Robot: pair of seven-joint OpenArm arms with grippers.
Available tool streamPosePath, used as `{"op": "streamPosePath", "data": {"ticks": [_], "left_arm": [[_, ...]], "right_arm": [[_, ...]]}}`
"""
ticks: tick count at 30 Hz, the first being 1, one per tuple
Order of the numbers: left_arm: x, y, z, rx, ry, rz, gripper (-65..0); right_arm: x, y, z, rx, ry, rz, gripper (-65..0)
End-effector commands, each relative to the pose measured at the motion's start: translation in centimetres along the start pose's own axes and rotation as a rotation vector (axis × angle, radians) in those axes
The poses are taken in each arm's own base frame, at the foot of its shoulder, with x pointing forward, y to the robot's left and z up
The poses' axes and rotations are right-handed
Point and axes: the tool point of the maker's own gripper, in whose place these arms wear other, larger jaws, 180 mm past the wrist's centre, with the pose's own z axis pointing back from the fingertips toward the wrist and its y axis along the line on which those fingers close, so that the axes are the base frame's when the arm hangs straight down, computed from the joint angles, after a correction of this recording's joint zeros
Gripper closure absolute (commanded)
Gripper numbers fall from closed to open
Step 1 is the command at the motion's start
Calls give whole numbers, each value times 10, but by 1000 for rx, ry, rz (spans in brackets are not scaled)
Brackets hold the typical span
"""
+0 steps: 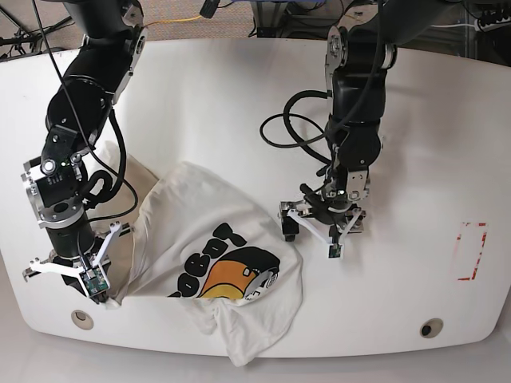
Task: Fold the T-shirt properly
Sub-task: 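Lower the left gripper and pinch the shirt fabric near the print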
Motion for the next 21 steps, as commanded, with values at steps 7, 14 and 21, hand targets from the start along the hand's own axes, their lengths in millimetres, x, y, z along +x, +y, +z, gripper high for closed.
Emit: {"op": "streamPosePath", "data": {"ticks": [7,14,21], "left_arm": [[4,-13,-12,-53,-30,134,-567],[1,-37,-11,-137,-27,266,-567],[-22,-47,-16,-170,32,423,-565]], "right_arm": [[18,-11,3,-29,-63,5,0],[21,-2,0,-3,-68,9,0],[20,0,-1,2,-65,8,0]]}}
